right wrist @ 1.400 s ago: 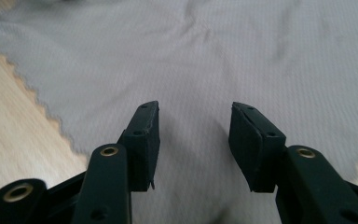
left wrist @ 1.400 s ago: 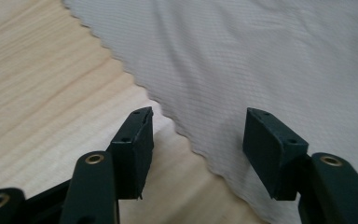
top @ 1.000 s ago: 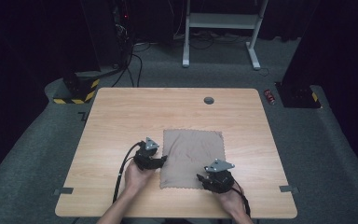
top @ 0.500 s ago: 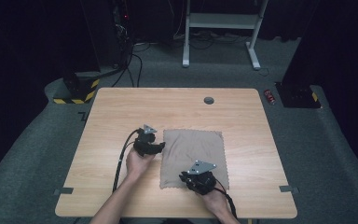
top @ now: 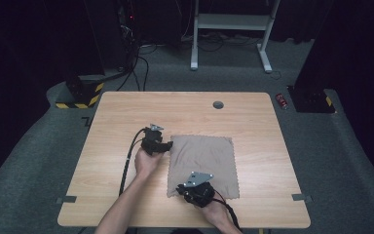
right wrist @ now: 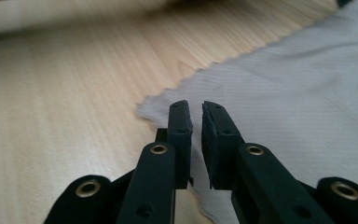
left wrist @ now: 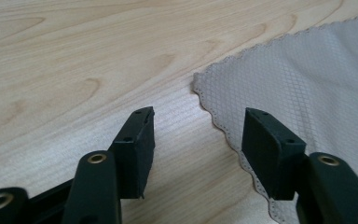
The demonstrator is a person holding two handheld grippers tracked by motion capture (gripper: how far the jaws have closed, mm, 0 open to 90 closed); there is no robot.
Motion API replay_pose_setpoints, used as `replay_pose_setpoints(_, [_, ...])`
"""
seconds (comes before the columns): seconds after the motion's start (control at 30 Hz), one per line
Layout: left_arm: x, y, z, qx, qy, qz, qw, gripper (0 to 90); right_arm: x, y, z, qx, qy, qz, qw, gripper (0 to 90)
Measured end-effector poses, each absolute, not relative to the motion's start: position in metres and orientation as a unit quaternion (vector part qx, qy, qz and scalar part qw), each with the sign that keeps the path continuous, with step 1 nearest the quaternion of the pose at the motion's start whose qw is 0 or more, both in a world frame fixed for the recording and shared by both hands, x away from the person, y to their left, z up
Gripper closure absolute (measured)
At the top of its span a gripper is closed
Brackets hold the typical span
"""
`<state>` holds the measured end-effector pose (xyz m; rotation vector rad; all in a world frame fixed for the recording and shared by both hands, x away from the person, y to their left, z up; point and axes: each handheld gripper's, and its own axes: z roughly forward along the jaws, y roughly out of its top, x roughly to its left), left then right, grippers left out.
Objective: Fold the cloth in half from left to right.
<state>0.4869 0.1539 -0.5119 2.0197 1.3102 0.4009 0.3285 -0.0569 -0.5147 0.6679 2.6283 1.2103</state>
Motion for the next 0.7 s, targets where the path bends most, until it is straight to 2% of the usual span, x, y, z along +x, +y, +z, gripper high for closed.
replay_pose_setpoints(0.23, [0.495,0.148,-0.505,0.782,0.494,0.163,0.342,44.6,0.323,-0.039,-0.515,0.204,0.886,0.409,0.074,80.6])
replay_pose_setpoints(0.3, [0.498,0.149,-0.507,0.776,0.499,0.159,0.351,44.9,0.323,-0.032,-0.517,0.194,0.89,0.406,0.073,78.4])
replay_pose_setpoints(0.4, [0.505,0.147,-0.51,0.787,0.499,0.155,0.328,44.5,0.322,-0.026,-0.52,0.19,0.895,0.398,0.071,73.4])
replay_pose_setpoints(0.53, [0.512,0.147,-0.507,0.779,0.502,0.164,0.339,45.8,0.319,-0.022,-0.522,0.183,0.9,0.388,0.075,70.4])
replay_pose_setpoints(0.7, [0.522,0.144,-0.51,0.786,0.505,0.161,0.318,47.0,0.316,-0.02,-0.521,0.182,0.903,0.379,0.091,74.0])
